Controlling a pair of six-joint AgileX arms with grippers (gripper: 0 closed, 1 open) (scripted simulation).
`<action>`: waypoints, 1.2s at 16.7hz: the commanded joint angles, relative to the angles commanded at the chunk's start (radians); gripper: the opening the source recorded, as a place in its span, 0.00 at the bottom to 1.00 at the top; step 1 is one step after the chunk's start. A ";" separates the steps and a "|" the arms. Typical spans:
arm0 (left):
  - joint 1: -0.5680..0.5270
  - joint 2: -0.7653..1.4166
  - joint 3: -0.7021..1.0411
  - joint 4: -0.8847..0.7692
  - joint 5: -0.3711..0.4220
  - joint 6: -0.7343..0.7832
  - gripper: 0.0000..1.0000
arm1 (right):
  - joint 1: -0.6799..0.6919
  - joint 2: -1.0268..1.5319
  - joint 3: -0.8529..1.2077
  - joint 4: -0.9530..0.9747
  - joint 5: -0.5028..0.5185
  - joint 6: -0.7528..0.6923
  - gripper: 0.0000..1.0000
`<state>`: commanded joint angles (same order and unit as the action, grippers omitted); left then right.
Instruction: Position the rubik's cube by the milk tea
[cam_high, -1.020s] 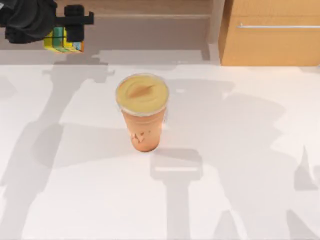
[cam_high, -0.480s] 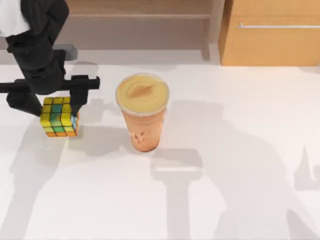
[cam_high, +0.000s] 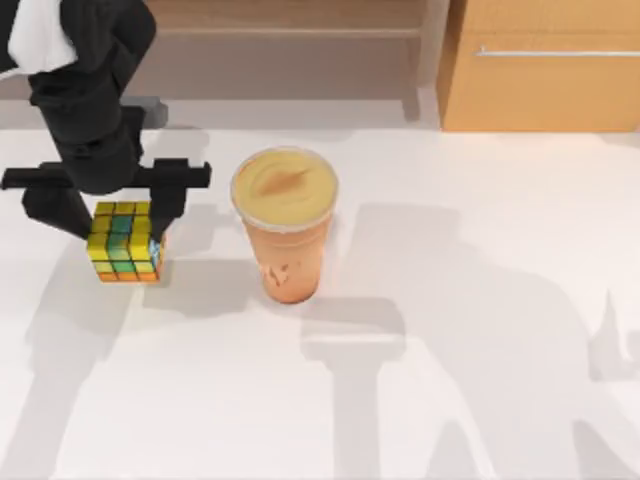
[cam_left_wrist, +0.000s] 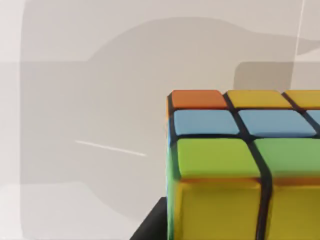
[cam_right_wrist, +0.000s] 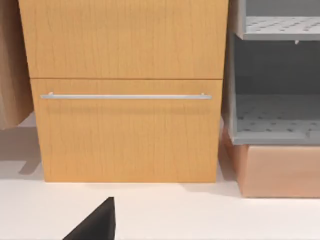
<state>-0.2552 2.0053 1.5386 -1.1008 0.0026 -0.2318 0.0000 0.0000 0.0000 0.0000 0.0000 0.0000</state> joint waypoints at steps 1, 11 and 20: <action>0.000 0.000 0.000 0.000 0.000 0.000 0.00 | 0.000 0.000 0.000 0.000 0.000 0.000 1.00; 0.043 -0.019 -0.011 0.039 -0.016 -0.010 0.00 | 0.000 0.000 0.000 0.000 0.000 0.000 1.00; 0.007 -0.002 -0.031 0.068 -0.006 0.000 0.00 | 0.000 0.000 0.000 0.000 0.000 0.000 1.00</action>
<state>-0.2483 2.0035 1.5074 -1.0326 -0.0037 -0.2322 0.0000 0.0000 0.0000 0.0000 0.0000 0.0000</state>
